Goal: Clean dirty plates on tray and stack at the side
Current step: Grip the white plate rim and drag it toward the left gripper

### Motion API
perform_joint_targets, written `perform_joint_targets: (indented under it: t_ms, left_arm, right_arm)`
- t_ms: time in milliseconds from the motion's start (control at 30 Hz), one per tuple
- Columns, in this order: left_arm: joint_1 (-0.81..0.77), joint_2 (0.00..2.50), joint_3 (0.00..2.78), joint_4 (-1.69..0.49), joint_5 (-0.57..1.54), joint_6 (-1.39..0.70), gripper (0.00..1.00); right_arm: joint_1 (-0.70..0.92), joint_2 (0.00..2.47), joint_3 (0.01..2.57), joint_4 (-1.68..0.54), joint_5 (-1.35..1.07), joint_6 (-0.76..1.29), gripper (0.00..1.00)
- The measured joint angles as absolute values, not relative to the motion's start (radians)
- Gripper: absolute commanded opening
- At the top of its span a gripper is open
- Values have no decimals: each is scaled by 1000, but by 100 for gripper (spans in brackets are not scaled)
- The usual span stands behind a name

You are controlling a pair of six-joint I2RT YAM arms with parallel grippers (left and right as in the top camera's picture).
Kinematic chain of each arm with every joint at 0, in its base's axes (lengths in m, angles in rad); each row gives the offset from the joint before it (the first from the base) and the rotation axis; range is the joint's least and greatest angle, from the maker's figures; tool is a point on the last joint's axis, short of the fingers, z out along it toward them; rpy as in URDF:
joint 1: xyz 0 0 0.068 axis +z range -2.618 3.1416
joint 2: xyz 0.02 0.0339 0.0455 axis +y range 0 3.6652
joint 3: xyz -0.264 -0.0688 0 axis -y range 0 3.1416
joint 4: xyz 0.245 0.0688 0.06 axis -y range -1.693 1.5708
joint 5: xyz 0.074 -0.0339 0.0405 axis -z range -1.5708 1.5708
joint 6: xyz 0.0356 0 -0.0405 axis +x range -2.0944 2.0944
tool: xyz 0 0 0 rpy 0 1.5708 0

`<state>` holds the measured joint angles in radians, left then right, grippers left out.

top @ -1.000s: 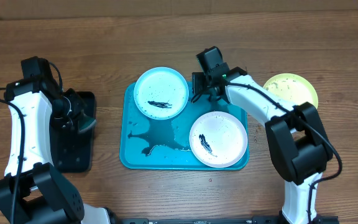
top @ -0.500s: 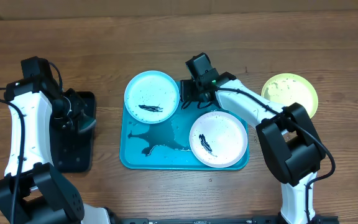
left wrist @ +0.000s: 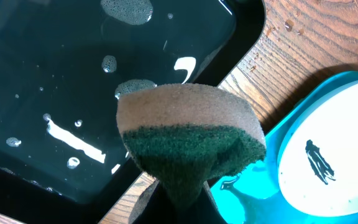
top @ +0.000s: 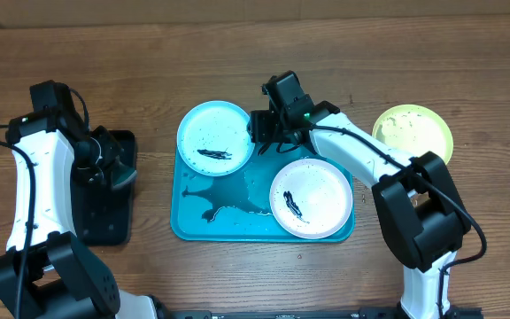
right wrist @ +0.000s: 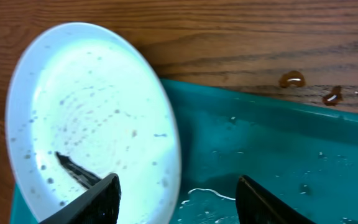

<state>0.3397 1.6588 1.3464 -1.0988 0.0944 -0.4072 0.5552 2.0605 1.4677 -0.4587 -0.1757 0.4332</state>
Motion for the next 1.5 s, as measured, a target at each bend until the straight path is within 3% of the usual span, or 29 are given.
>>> perform_joint_targets:
  t_ms: [233,400,533,900,933,1000,1100,1333,1400,1433,1500]
  left_arm:
    - [340,1659,1346,-1099,94,-408,4]
    - [340,1659,1346,-1099,106,-407,4]
    - [340,1659,1346,-1099,111,-407,4]
    - [340,1659,1346,-1099,117,-407,4]
    - [340,1659,1346,-1099,117,-407,4]
    - [340,1659,1346,-1099,117,-407,4]
    - [340,1658,1346,-1099,118,-407,4]
    - [340,1659,1346,-1099,120,-407,4]
    - [340,1659,1346,-1098,120,-407,4]
    - [340,1658,1346,-1098,120,-407,4]
    - [340,1659,1346,-1098,120,-407,4]
  right_arm:
    - [586,2078,1468,-458,-171,441,52]
    - [608,2121,1468,-460,-167,448,18]
    - [618,2125,1468,-466,-165,447,4]
    - [662,2125,1472,-640,-336,508,4]
    - [672,2125,1472,-660,-361,517,6]
    - [688,2124,1472,-694,-403,535,25]
    - [705,2123,1473,-749,-442,545,37]
    - [707,2067,1574,-937,-315,506,52]
    - [707,2033,1629,-918,-255,422,54]
    - [707,2014,1653,-886,-232,361,63]
    - [707,1979,1684,-833,-204,233,64]
